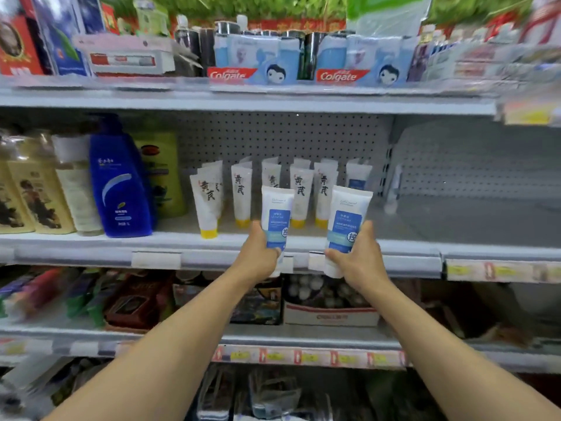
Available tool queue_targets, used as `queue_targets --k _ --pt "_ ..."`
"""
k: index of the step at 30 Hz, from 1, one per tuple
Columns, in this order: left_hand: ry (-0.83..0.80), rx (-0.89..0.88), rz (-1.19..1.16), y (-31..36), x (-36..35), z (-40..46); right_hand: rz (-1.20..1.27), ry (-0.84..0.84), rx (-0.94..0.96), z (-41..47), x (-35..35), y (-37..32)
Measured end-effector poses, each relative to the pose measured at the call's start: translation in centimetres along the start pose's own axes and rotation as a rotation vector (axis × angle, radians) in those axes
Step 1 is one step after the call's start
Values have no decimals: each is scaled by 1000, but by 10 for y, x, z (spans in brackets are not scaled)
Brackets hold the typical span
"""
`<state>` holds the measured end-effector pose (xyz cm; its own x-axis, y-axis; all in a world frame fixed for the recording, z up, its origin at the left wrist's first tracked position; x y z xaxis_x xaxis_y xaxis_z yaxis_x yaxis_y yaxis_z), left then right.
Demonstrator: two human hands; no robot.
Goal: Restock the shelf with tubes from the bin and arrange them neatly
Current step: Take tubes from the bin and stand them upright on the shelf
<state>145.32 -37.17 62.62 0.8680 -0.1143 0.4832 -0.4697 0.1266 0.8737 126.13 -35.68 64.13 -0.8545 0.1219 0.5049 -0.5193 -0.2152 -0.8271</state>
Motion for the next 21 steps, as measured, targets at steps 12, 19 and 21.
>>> queue_targets --k 12,19,21 --pt "21 -101 53 86 -118 134 -6 154 -67 95 142 89" --pt "81 -54 153 100 -168 197 -210 161 -65 151 172 127" --pt "105 -16 166 99 -178 210 -122 140 -94 161 171 143"
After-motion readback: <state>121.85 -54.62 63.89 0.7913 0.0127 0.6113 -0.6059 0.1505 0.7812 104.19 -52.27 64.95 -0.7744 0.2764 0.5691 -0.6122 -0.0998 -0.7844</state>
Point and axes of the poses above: each hand's wrist, its own z-axis towards the middle knuckle, its own x-axis out of the back of the hand, y = z × x, the point moved 9 cm from there along z, towards the middle knuckle, and after that the axes turned 12 degrees about -y, right-handed, at the moved point
